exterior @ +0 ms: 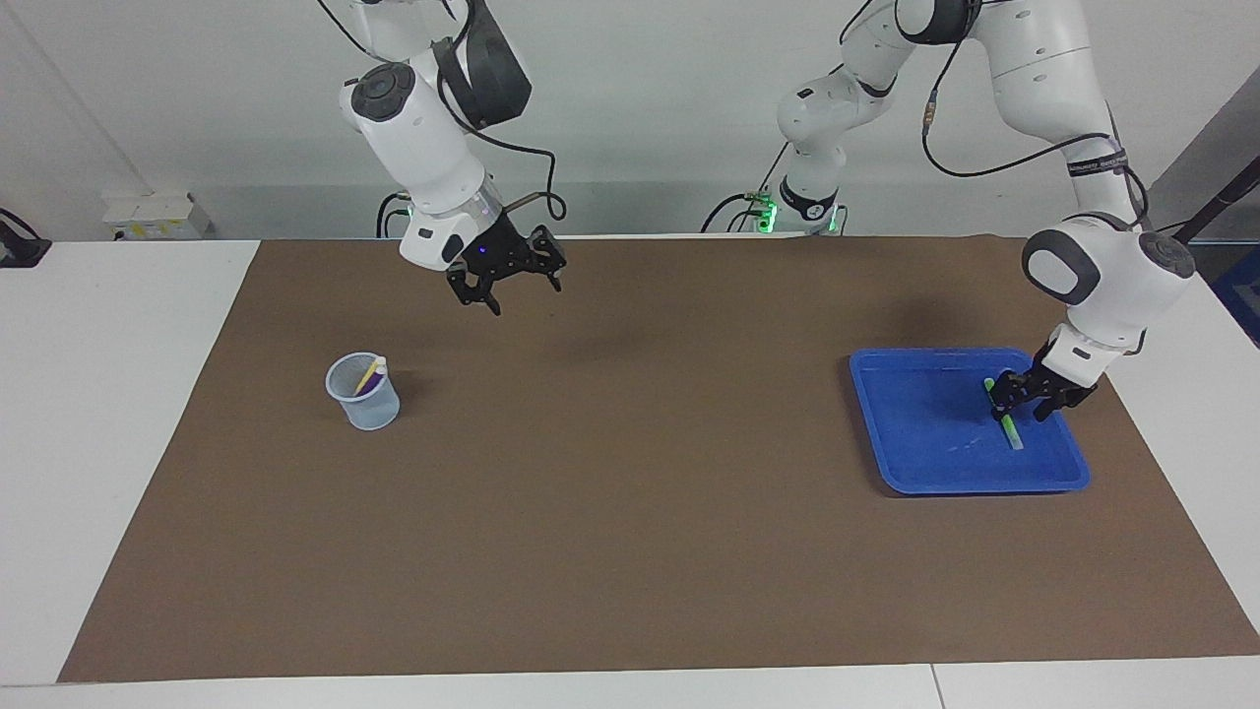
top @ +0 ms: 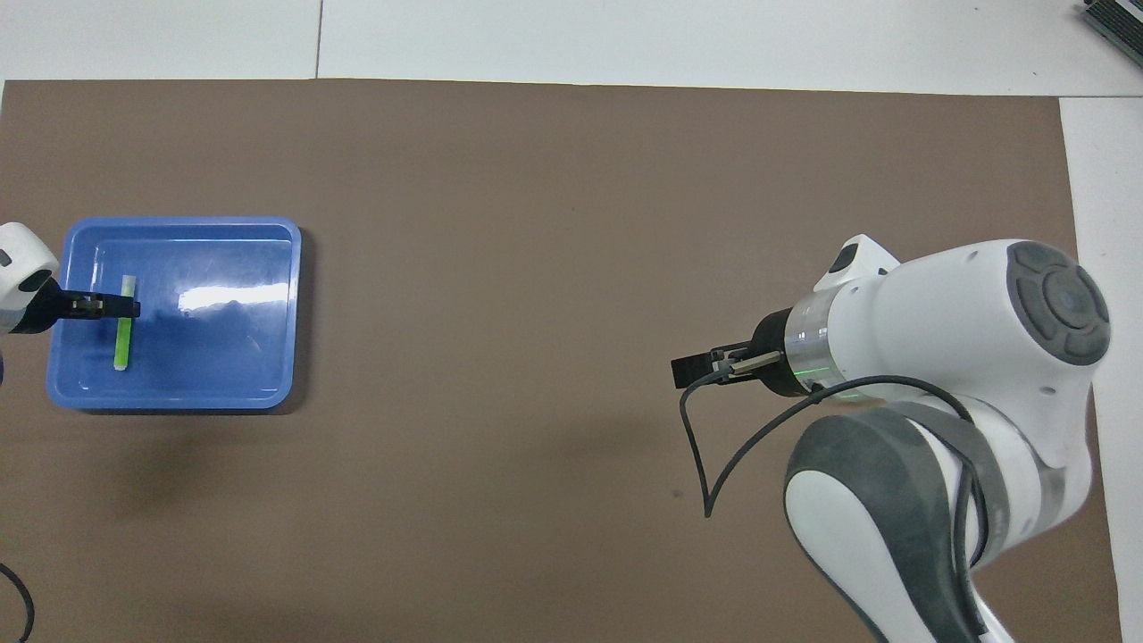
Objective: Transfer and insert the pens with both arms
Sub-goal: 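Grasp the green pen with the left gripper while the right gripper returns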
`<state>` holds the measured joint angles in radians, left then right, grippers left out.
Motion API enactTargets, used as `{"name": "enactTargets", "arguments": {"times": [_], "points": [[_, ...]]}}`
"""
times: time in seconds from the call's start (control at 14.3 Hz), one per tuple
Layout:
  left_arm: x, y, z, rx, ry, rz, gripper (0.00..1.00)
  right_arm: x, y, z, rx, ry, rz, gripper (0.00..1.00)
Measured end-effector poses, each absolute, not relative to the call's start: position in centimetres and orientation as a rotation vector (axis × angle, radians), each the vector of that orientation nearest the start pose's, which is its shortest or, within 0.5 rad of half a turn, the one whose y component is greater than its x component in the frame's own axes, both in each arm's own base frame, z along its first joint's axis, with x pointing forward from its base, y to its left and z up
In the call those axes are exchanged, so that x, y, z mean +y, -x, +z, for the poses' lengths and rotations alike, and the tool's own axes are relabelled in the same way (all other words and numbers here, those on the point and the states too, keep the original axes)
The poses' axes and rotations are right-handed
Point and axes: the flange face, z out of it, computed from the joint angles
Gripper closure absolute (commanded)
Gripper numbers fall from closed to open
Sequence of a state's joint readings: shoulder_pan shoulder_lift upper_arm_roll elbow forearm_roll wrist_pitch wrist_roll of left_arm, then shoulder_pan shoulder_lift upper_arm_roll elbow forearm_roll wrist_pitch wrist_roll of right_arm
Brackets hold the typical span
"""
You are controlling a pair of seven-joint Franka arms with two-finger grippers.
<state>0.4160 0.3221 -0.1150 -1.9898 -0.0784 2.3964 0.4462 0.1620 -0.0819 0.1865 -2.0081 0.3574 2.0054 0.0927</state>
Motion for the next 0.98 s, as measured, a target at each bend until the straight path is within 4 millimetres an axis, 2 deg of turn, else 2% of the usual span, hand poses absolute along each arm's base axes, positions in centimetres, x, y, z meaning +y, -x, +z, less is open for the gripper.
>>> {"name": "enactTargets", "arguments": {"times": [0.28, 0.56, 0.91, 0.98], "points": [[18.6, -58.1, 30.0, 0.124, 3.196, -0.157, 0.32, 22.9, -49.7, 50.6, 0.075, 2.737, 0.021, 0.0], [18.4, -58.2, 29.6, 0.125, 3.192, -0.171, 0.47, 23.7, -49.7, 50.9, 0.24, 2.67, 0.045, 0.0], [18.7, -58.3, 29.7, 0.118, 3.182, -0.202, 0.8, 26.0, -49.1, 51.4, 0.464, 2.584, 0.077, 0.0], [18.7, -58.4, 29.8, 0.117, 3.179, -0.208, 0.89, 26.5, -49.0, 51.5, 0.502, 2.561, 0.088, 0.0]]}}
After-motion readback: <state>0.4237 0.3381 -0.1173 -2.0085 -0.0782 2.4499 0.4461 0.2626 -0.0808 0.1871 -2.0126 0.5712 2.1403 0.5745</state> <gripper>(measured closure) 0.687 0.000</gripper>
